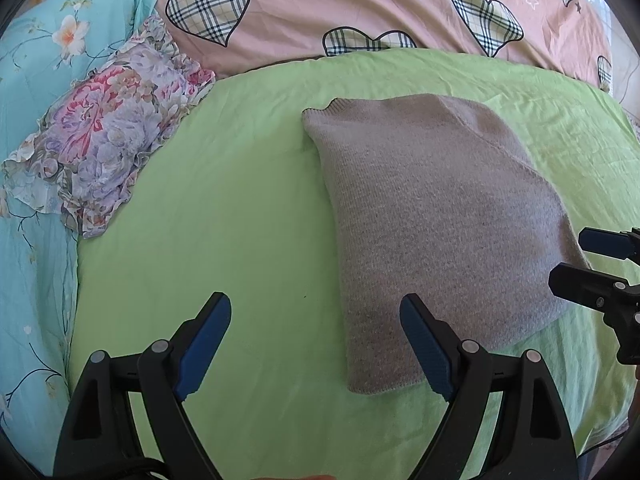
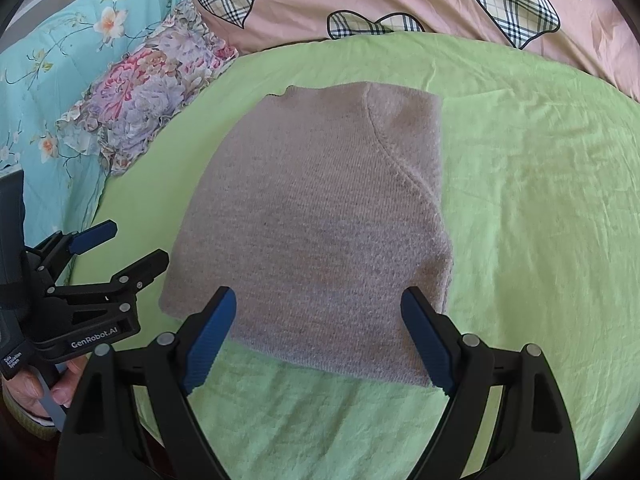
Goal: Fold small clothes
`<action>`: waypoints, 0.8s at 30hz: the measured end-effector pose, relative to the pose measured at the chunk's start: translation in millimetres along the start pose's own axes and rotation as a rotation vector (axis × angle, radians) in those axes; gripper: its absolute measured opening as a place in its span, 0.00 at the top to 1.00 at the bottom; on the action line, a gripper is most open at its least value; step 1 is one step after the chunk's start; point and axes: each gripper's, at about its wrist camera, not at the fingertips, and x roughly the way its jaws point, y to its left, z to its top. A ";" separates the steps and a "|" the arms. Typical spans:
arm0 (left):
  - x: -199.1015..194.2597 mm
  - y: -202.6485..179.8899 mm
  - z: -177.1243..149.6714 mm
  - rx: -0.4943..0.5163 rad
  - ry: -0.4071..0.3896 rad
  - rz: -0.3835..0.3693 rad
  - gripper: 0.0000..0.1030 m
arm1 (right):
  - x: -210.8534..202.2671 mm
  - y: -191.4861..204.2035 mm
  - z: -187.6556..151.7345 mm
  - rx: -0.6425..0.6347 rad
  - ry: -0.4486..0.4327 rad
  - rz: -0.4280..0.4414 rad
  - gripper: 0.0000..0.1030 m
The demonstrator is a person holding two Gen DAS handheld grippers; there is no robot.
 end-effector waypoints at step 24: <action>3.0 0.9 4.4 -0.016 0.000 -0.014 0.15 | 3.9 -4.2 8.3 0.000 -0.002 0.002 0.18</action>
